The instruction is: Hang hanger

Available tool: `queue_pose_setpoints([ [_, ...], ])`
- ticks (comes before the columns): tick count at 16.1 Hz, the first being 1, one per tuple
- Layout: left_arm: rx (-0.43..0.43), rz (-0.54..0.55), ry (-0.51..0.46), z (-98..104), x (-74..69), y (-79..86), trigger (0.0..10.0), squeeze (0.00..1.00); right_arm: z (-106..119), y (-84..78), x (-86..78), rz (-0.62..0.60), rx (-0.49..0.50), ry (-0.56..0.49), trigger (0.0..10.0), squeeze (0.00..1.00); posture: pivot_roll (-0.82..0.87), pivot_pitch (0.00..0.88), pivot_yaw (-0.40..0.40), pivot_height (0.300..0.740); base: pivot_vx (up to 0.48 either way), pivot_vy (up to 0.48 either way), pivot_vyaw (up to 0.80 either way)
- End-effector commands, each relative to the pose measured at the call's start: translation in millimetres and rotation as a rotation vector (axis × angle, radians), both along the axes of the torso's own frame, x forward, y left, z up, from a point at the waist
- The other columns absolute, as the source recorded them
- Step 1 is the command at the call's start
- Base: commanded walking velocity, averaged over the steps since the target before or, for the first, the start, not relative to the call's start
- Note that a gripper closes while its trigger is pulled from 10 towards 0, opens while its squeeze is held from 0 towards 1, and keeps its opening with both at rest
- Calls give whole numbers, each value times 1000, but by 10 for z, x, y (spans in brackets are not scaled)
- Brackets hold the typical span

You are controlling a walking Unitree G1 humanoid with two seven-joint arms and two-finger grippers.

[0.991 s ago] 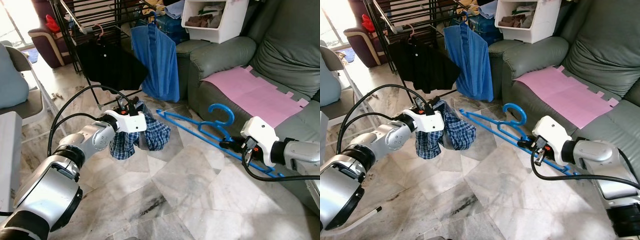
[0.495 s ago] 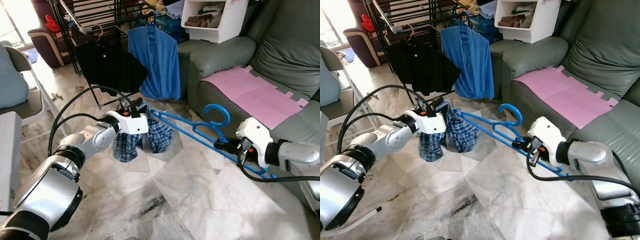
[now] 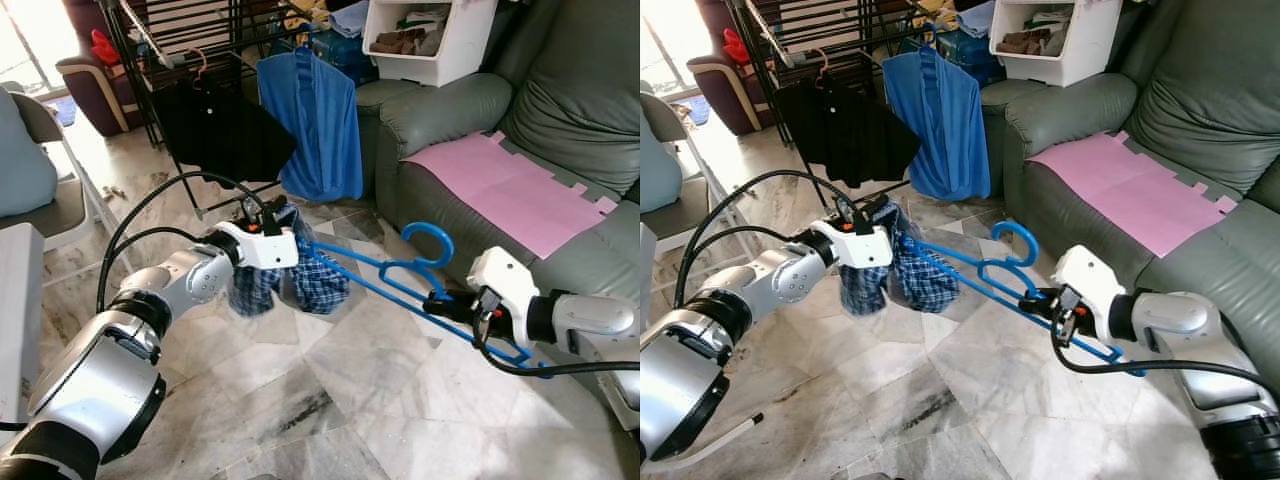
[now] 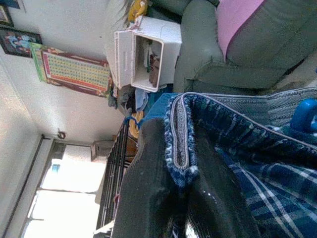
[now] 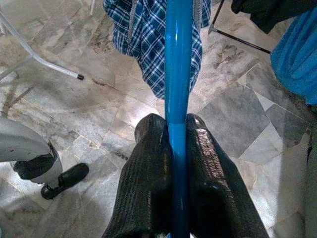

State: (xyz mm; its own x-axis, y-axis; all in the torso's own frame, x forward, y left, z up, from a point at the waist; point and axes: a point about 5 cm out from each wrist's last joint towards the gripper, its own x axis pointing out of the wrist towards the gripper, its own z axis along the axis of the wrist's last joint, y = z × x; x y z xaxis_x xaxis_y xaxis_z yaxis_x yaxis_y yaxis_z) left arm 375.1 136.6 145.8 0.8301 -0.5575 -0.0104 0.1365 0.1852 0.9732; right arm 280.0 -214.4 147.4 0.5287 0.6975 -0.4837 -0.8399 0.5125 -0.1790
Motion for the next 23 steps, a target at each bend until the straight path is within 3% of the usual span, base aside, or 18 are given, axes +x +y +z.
queue_pose_setpoints([
  [1,-21,-23,-27,81,13,-35,10000,0,23,26,9,10,4,-8,10000,0,-191,0,78,740,0,0,0],
  [3,-61,-96,-44,124,-26,-112,10000,0,2,32,63,-28,33,-20,10000,0,-192,0,77,740,0,0,0],
  [4,-92,-186,-56,155,-83,-207,10000,0,-6,33,158,-89,67,-51,10000,0,-190,0,77,740,0,0,0],
  [5,-92,-286,-67,149,-165,-291,10000,0,-4,41,258,-160,131,-70,10000,0,-187,0,73,740,0,0,0],
  [8,-113,-421,-60,94,-321,-391,10000,0,-19,68,388,-267,246,-73,10000,0,-178,0,69,740,0,0,0],
  [10,-171,-502,-63,72,-448,-457,10000,0,-83,40,489,-401,375,-44,10000,0,-164,0,63,740,0,0,0],
  [13,-187,-571,-93,75,-547,-540,10000,0,-160,-30,552,-523,486,-3,10000,0,-157,0,52,740,0,0,0],
  [14,-197,-601,-101,73,-588,-605,10000,0,-180,-99,610,-635,562,11,10000,0,-156,0,52,740,0,0,0],
  [16,-212,-625,-101,52,-642,-668,10000,0,-163,-194,689,-773,656,-5,10000,0,-152,0,49,740,0,0,0],
  [19,-217,-635,-84,-54,-735,-697,10000,0,-81,-250,756,-870,832,1,10000,0,-152,0,51,740,0,0,0],
  [20,-207,-610,-54,-119,-735,-680,10000,0,-50,-213,761,-822,807,-16,10000,0,-150,0,50,740,0,0,0],
  [21,-168,-551,-28,-187,-676,-609,10000,0,-23,-188,751,-757,715,-54,10000,0,-156,0,50,740,0,0,0],
  [23,-159,-439,-33,-125,-509,-485,10000,0,21,-280,756,-786,689,-105,10000,0,-156,0,50,740,0,0,0],
])
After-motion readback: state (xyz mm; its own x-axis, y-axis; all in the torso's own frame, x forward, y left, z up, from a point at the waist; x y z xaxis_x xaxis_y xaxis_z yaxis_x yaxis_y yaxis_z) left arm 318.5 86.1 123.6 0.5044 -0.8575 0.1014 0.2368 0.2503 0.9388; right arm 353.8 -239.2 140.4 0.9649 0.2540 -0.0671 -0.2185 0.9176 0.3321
